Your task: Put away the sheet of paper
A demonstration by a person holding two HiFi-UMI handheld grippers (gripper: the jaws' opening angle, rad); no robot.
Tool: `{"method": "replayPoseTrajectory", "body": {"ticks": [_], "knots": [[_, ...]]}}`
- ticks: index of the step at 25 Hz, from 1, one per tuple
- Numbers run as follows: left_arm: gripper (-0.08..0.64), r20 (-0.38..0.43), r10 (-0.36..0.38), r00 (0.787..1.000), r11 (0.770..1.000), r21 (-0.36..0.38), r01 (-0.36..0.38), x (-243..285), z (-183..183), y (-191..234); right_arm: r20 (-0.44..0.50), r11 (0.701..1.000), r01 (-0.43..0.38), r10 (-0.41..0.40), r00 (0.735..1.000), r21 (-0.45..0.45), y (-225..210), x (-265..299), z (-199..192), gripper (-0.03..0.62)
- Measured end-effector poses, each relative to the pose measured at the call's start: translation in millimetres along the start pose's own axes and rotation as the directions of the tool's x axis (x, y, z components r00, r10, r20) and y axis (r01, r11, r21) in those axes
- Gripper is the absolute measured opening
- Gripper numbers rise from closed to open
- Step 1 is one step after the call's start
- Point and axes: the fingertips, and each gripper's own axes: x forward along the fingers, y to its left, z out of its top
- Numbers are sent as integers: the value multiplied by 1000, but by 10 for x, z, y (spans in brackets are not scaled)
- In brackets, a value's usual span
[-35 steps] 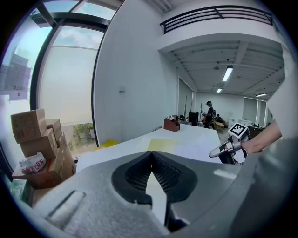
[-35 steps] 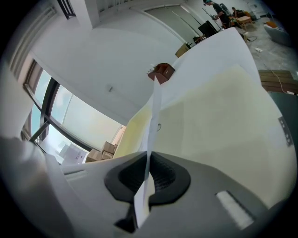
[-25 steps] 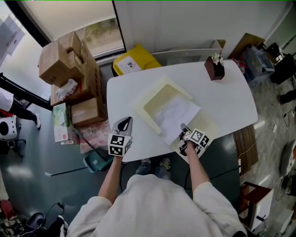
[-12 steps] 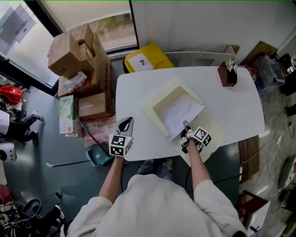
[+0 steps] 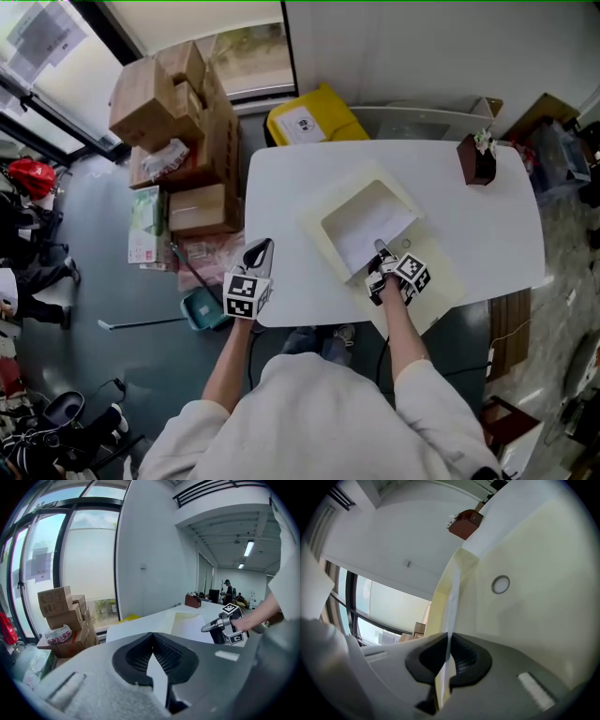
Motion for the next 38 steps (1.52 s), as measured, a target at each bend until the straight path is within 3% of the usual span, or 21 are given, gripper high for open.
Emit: {"method": "replayPoseTrajectory", "body": {"ticks": [9, 12, 15, 19, 23, 27, 30, 32, 34, 38], "knots": [[6, -13, 23, 1000, 1000, -11, -23, -49, -55, 29, -40, 999, -17, 16, 999, -30, 128, 208, -56, 3], [6, -14, 31, 999, 999, -5, -31, -53, -64, 42, -72, 995, -28, 21, 997, -95, 188, 225, -52, 8], [6, -16, 24, 1000, 1000, -11, -24, -42, -72, -10, -106, 984, -52, 34, 994, -170, 264, 214, -47, 69], [6, -14, 2, 1000, 1000, -18, -3, -10, -97, -122, -165, 947, -77, 25, 986, -312, 391, 178, -85, 127], [6, -10, -5, 1000, 1000, -1, 5, 20, -101, -160, -252, 856, -101, -36, 967, -507, 458, 162, -203, 189], [6, 1, -19, 1000, 1000, -5, 19, 41, -47, -198, -345, 705, -160, -127, 930, -691, 466, 146, -375, 243], [6, 5, -31, 1000, 999, -13, 31, 36, -14, -232, -391, 579, -220, -188, 901, -785, 462, 96, -473, 292], [6, 9, -35, 999, 999, -12, 35, 33, -4, -238, -401, 513, -243, -222, 889, -823, 450, 65, -501, 314], [6, 13, -40, 999, 999, -11, 40, 41, 6, -247, -400, 485, -249, -238, 885, -838, 453, 37, -494, 325], [6, 26, -50, 998, 999, -4, 50, 77, 53, -280, -374, 491, -221, -237, 897, -842, 463, -38, -420, 335]]}}
